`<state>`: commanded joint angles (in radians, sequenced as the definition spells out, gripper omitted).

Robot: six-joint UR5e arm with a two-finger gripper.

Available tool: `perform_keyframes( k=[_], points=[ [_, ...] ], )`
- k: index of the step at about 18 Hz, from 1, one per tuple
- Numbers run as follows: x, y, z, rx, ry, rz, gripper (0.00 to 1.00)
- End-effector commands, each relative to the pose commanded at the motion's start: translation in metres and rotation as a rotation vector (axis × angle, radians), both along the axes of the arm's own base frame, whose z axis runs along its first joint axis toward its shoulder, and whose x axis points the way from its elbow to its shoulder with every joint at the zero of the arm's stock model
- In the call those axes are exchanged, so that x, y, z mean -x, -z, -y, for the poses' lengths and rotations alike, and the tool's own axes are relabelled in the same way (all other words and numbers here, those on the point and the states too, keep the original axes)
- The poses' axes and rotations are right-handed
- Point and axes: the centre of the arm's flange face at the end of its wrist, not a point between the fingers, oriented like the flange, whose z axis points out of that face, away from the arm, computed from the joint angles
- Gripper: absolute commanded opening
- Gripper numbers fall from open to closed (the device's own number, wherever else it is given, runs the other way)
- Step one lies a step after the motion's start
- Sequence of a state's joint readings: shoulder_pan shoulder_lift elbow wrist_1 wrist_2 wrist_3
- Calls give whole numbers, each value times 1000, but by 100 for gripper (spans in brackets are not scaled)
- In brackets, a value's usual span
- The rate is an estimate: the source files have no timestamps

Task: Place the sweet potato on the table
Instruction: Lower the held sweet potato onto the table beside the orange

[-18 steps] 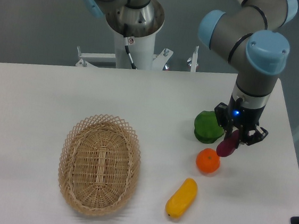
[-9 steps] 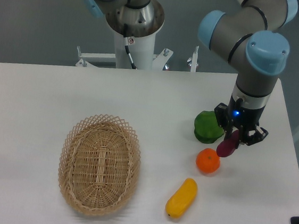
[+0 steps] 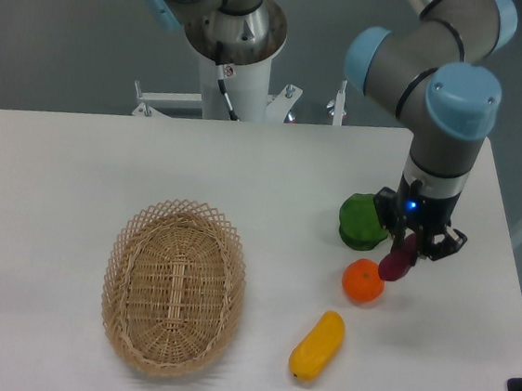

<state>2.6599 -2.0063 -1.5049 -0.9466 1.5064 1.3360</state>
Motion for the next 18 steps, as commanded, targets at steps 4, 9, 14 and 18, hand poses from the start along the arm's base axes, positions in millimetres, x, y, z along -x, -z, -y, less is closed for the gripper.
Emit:
perform_keyframes(
  k=[4,9,14,18],
  points=[
    [30,31,6,-4,-25,-10,28],
    [57,82,8,1,-37,0,29],
    [60,119,4,20,-34,34,29],
    [56,130,2,28,-28,50,31]
  ],
)
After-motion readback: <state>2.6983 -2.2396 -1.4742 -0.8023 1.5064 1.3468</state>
